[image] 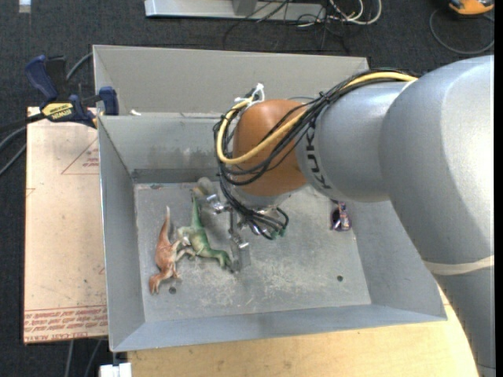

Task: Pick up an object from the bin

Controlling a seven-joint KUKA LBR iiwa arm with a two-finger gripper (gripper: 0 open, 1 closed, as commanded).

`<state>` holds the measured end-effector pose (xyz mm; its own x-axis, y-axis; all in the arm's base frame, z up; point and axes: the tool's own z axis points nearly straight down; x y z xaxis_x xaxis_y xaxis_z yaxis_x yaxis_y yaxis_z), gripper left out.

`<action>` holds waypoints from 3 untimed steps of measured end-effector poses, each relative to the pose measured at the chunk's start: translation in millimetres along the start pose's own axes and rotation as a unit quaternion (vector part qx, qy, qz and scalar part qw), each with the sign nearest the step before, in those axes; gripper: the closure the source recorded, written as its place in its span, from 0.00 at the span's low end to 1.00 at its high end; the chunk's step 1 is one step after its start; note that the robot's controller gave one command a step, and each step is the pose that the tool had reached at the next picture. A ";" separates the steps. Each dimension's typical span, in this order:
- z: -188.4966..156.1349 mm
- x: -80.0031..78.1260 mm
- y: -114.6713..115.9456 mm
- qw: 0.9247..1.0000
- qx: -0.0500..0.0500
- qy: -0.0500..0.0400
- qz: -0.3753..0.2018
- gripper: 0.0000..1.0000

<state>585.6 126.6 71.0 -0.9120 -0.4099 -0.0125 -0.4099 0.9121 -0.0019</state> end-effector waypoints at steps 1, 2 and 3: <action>0.7 -19.9 2.4 0.999 -0.001 0.001 0.047 0.00; -7.3 -20.9 41.9 1.000 -0.001 -0.001 0.017 0.00; -1.5 -24.2 43.7 1.000 -0.001 -0.001 0.004 0.00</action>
Offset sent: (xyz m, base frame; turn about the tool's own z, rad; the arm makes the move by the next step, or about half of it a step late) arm 0.0024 0.0433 0.0072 0.0386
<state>589.7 176.4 72.8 -0.9153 -0.4026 -0.0150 -0.4026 0.9154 -0.0005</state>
